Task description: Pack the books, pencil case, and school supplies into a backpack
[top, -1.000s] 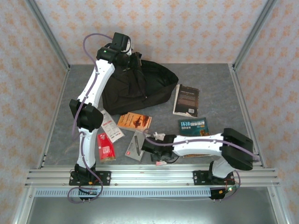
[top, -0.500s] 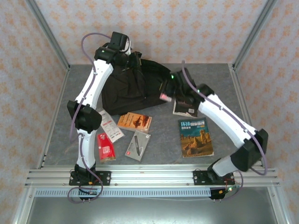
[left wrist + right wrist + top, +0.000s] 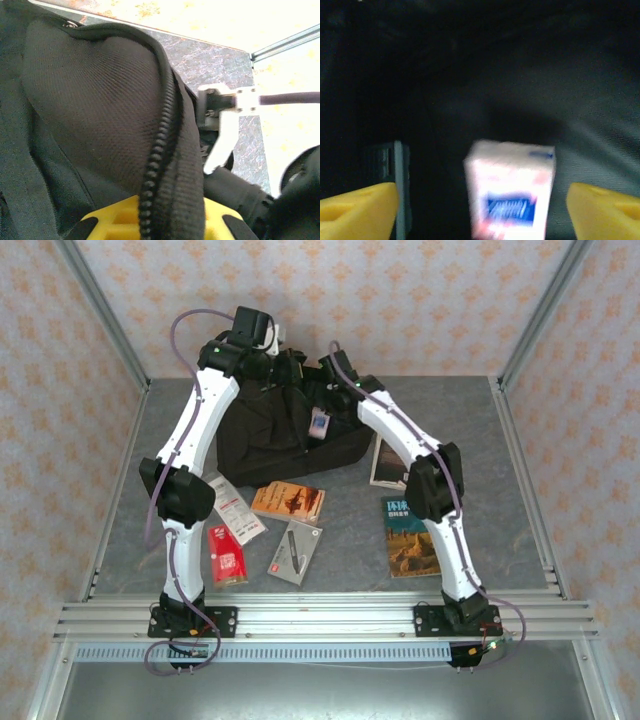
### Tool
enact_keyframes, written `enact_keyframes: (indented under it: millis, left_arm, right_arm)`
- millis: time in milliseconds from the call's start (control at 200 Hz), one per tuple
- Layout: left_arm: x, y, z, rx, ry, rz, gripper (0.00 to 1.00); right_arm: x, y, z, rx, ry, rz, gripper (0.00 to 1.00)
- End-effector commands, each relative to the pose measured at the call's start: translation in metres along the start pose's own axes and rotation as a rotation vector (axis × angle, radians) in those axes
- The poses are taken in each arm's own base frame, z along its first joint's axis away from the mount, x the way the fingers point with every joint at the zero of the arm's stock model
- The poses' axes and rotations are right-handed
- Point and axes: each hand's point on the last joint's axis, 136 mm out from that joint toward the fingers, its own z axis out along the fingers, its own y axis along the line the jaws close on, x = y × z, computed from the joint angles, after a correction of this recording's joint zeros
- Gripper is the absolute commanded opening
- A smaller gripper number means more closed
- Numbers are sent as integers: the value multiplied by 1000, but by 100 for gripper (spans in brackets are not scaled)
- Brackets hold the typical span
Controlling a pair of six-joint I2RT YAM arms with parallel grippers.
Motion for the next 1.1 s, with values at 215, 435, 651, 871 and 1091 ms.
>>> enact_keyframes:
  millis: [215, 435, 651, 871, 1091]
  left_arm:
    - [-30, -25, -41, 97, -120, 36, 0]
    - [-30, -21, -33, 82, -107, 33, 0]
    - [-30, -17, -24, 74, -93, 25, 0]
    - [-32, -7, -14, 63, -76, 2, 0]
    - [-27, -1, -7, 66, -47, -22, 0]
  right_arm:
    - [-24, 6, -121, 67, -187, -89, 99]
    - [50, -40, -171, 131, -110, -125, 97]
    - [196, -48, -156, 206, 164, -199, 97]
    - [267, -34, -143, 347, 175, 21, 99]
    - [300, -19, -131, 498, 216, 214, 99]
